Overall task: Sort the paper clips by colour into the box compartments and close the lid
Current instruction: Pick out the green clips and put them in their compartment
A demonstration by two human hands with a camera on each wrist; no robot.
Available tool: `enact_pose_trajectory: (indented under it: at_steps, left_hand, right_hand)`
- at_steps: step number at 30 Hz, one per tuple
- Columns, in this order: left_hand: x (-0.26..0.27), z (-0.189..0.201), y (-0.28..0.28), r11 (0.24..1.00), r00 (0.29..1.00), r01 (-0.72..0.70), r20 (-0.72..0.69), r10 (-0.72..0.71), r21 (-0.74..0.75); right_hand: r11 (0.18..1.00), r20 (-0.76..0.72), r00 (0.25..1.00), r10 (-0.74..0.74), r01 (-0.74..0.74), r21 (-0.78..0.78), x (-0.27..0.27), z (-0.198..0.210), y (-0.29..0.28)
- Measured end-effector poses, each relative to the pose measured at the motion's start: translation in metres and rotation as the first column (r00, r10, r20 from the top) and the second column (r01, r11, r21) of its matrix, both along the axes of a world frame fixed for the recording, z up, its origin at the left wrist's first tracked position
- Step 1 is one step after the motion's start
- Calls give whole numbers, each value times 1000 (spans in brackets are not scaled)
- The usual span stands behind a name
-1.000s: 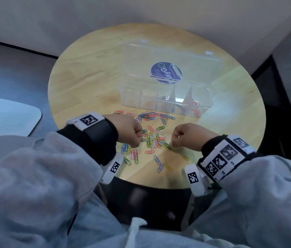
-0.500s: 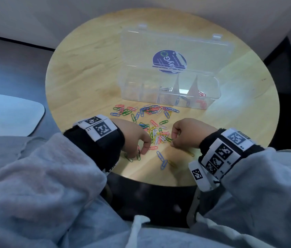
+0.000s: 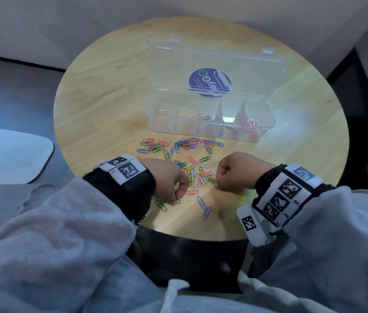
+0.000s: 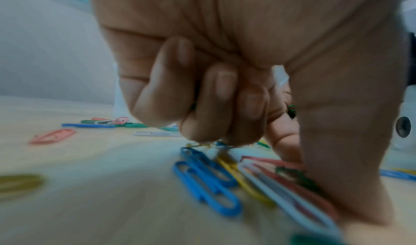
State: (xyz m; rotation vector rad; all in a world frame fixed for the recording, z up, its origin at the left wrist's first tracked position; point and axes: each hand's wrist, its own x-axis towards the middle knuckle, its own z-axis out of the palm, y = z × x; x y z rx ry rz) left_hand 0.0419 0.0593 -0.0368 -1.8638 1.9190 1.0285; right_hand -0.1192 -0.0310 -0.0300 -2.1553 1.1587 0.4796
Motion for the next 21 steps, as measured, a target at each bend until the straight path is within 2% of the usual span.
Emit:
enact_pose_trajectory:
  at_steps: [4, 7, 10, 12, 15, 18, 21]
  left_hand:
    - [1, 0, 1, 999, 997, -42, -67, 42, 4]
    - [6, 4, -1, 993, 965, -118, -236, 116, 6]
    - [14, 11, -2, 977, 900, -214, -390, 196, -4]
    - [19, 16, -3, 952, 822, -305, -504, 265, 3]
    - [23, 23, -4, 887, 651, -455, -651, 390, 77]
    - [27, 26, -6, 791, 464, -593, -739, 488, 150]
    - [29, 30, -6, 706, 289, -673, -798, 528, 223]
  right_hand:
    - [993, 100, 992, -74, 64, 100, -4, 7, -6]
    - [966, 168, 976, -138, 95, 241, -5, 8, -8]
    - [940, 214, 957, -197, 122, 319, -7, 7, -9]
    - [930, 234, 948, -217, 128, 344, -7, 7, -9]
    - [908, 261, 929, -261, 145, 393, -8, 6, -11]
    - [879, 304, 896, -323, 165, 448, -9, 5, -12]
    - [852, 331, 864, -379, 187, 489, -9, 1, -14]
